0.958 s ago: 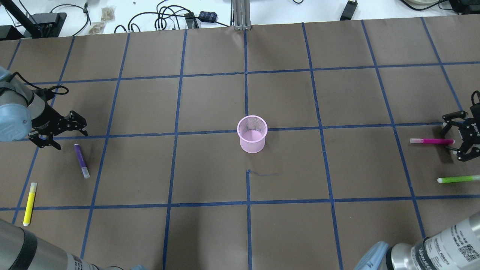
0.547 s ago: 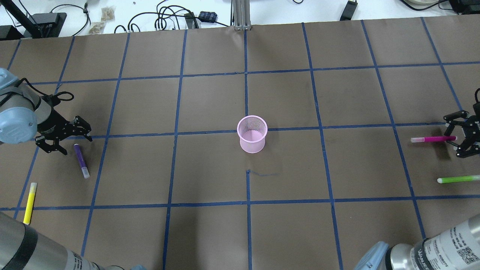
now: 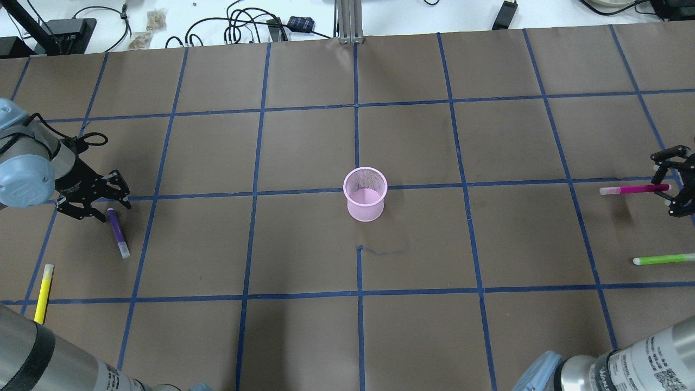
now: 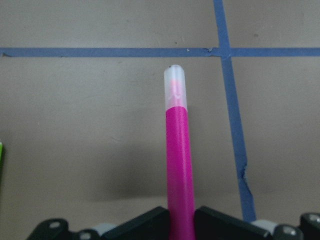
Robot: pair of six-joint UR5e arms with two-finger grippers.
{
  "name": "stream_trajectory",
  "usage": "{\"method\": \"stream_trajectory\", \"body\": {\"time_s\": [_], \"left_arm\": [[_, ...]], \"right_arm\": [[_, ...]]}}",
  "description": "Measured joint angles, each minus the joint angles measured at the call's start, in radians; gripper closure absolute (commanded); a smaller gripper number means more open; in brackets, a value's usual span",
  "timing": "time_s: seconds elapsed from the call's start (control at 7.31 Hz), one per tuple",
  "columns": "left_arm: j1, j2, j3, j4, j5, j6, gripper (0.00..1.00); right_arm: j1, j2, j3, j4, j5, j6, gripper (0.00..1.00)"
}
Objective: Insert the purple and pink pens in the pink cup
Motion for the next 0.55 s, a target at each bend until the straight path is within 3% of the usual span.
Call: {"method": "stream_trajectory", "body": {"time_s": [0.55], "left_arm": [[0.0,0.004,0.007,-0.005,-0.009,-0.008,1.0]], "right_arm": [[0.232,-0.259,0.013,0.095,-0.015,0.261,0.96]]}}
